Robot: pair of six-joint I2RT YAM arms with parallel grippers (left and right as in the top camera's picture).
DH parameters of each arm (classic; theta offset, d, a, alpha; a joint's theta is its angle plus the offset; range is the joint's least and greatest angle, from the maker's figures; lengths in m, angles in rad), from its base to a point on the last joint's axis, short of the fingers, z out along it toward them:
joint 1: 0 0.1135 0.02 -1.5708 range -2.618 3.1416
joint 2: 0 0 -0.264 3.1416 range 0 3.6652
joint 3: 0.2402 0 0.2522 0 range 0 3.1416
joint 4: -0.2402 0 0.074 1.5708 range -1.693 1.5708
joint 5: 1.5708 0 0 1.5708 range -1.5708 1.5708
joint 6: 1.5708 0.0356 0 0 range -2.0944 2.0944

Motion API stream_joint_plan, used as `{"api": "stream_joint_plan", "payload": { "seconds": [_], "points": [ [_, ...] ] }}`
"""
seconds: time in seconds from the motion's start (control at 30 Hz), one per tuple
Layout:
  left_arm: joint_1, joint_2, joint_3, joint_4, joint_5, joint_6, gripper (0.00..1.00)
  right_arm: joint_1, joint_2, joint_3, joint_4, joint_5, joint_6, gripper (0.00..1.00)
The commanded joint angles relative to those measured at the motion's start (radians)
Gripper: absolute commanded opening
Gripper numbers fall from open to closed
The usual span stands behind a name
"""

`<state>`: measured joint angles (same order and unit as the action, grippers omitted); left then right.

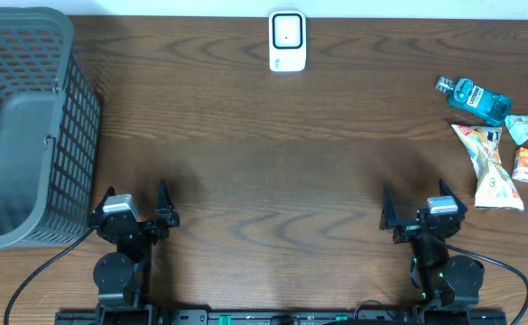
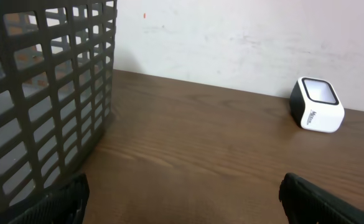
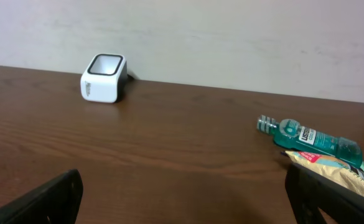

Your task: Scan the item barcode

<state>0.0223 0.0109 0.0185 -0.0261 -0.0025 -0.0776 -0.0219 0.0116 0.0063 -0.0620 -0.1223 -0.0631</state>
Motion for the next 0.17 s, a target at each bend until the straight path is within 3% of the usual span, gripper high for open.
{"api": "stream_joint_plan", "payload": {
  "seconds": [0.0,0.13],
  "points": [
    [-0.004,-0.005,-0.014,-0.047,-0.012,0.013,0.98,-0.012,-0.006,-0.001,-0.005,0.008,-0.001,0.99],
    [-0.004,-0.005,-0.014,-0.047,-0.012,0.013,0.98,-0.012,-0.006,-0.001,-0.005,0.008,-0.002,0.99]
  ]
}}
